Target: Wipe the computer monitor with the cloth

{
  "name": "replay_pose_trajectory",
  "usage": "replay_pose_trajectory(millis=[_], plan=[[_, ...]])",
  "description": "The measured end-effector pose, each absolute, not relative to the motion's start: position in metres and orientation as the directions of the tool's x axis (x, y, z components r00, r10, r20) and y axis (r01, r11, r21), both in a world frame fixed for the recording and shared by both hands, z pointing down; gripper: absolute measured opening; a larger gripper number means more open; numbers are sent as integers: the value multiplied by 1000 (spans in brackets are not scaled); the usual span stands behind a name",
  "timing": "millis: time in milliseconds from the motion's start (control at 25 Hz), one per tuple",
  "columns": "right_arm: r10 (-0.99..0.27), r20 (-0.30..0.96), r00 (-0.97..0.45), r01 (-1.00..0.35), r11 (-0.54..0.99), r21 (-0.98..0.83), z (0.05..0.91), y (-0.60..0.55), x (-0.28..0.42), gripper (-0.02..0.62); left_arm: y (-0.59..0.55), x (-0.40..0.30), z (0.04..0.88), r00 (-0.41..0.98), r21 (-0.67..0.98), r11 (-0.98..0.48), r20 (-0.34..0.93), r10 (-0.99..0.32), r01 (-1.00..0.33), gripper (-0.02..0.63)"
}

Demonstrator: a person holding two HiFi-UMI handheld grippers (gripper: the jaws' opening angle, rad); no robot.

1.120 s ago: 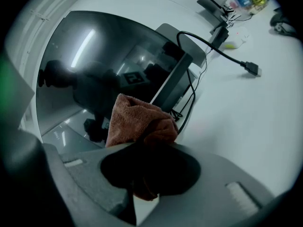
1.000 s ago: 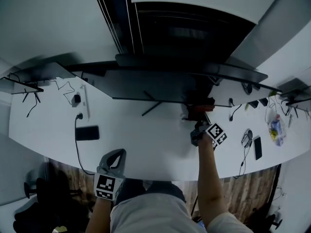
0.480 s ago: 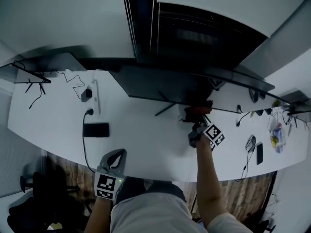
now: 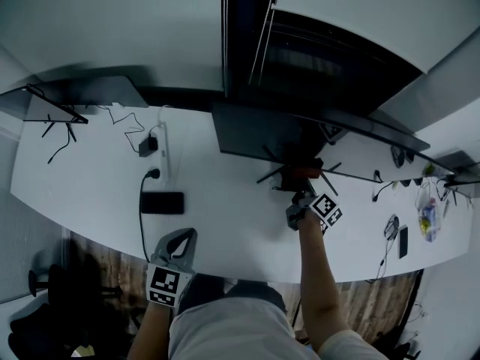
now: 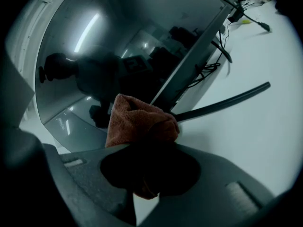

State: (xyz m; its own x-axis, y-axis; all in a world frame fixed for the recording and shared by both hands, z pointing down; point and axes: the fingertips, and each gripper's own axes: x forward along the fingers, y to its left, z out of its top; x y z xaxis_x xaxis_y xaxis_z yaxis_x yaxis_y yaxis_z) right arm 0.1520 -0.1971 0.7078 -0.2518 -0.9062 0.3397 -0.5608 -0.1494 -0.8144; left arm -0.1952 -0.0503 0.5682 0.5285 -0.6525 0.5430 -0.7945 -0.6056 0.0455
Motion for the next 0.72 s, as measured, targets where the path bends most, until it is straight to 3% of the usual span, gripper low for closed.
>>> replay_pose_trajectory(millis=[720], plan=[[-877, 339, -340, -565, -97, -819, 707, -228, 26, 98, -66, -289, 572, 494, 38, -565, 535, -685, -824, 9]])
